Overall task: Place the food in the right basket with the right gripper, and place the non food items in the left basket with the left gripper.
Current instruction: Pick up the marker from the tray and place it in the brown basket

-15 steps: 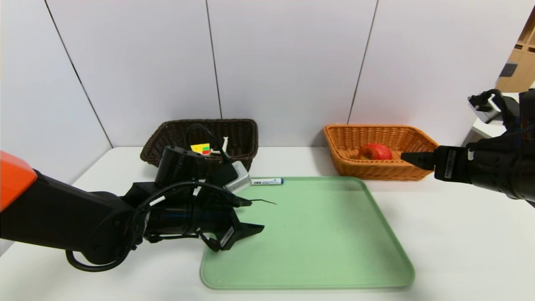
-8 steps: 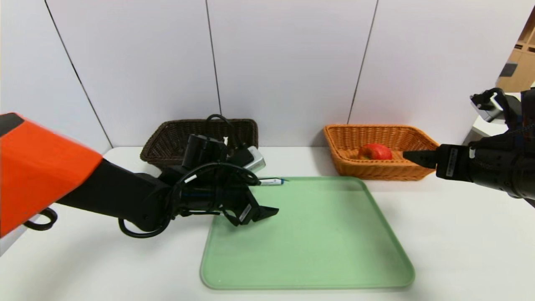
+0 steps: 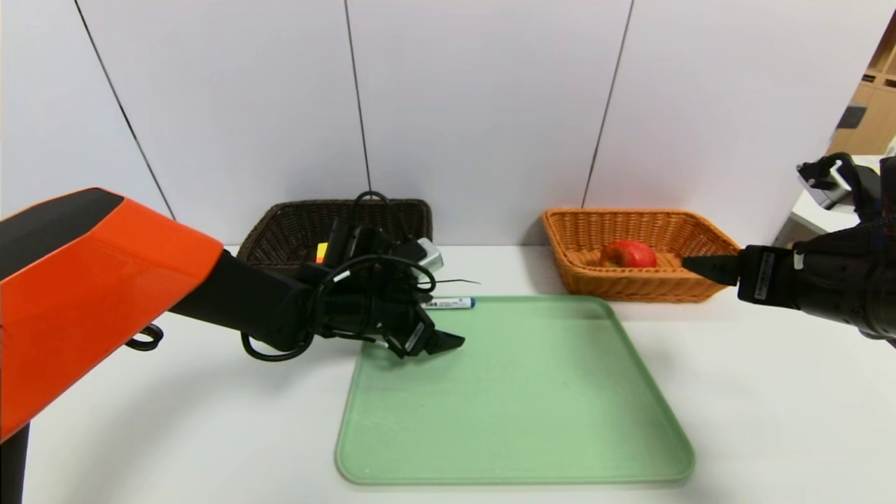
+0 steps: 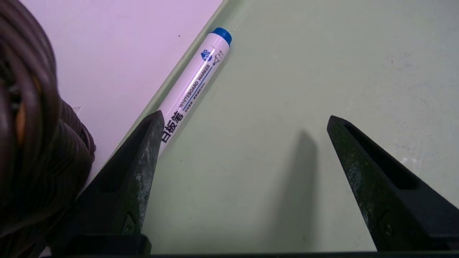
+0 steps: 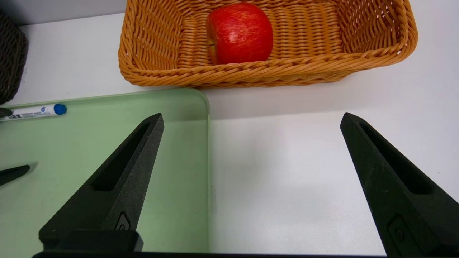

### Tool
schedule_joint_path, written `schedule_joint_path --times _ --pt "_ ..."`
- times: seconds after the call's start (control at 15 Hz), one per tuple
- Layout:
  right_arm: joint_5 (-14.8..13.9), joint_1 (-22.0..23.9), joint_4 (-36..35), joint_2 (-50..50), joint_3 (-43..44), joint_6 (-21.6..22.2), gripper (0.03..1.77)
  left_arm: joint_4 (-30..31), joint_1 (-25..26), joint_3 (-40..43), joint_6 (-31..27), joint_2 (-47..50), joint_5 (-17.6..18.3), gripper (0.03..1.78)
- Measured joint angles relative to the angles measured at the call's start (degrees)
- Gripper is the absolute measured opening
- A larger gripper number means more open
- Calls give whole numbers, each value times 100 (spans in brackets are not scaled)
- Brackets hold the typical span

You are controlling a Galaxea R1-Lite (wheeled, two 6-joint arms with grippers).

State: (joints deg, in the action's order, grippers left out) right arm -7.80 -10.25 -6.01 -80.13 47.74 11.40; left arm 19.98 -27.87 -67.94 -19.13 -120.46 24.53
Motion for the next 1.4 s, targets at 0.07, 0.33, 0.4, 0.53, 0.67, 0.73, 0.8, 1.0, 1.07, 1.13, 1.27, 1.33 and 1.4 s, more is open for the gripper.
schedule_joint_path --times 0.07,0.33,0.4,0.53,0.67,0.73,0.8,1.0,1.07,1.13,1.27,1.33,1.4 --pt "12 6 0 1 -22 1 170 -4 1 -6 41 4 -5 162" --pt "21 0 0 50 -133 1 170 9 11 -24 113 66 -6 165" --pt "20 0 0 63 -157 0 170 13 9 -28 119 96 -9 166" --pt "23 0 1 96 -182 0 170 7 1 -28 119 141 -11 167" --pt "30 0 1 144 -207 -2 170 5 1 -22 129 139 -13 167" --pt "63 2 1 161 -218 -2 170 2 0 -20 149 135 -15 167" --pt "91 4 0 177 -227 -2 170 5 0 -20 157 130 -15 167" --pt "105 9 1 238 -290 -5 170 24 9 -17 166 100 -13 169" --pt "105 9 0 251 -299 -5 170 22 9 -17 168 91 -15 169" --pt "106 9 0 265 -306 -2 170 20 9 -17 168 78 -13 169" --pt "105 9 0 277 -308 -2 170 33 9 -17 174 45 -13 169" --pt "106 9 0 284 -308 -2 170 35 12 -17 171 33 -13 169" --pt "106 9 0 286 -310 -7 170 33 22 -17 171 15 -15 169"
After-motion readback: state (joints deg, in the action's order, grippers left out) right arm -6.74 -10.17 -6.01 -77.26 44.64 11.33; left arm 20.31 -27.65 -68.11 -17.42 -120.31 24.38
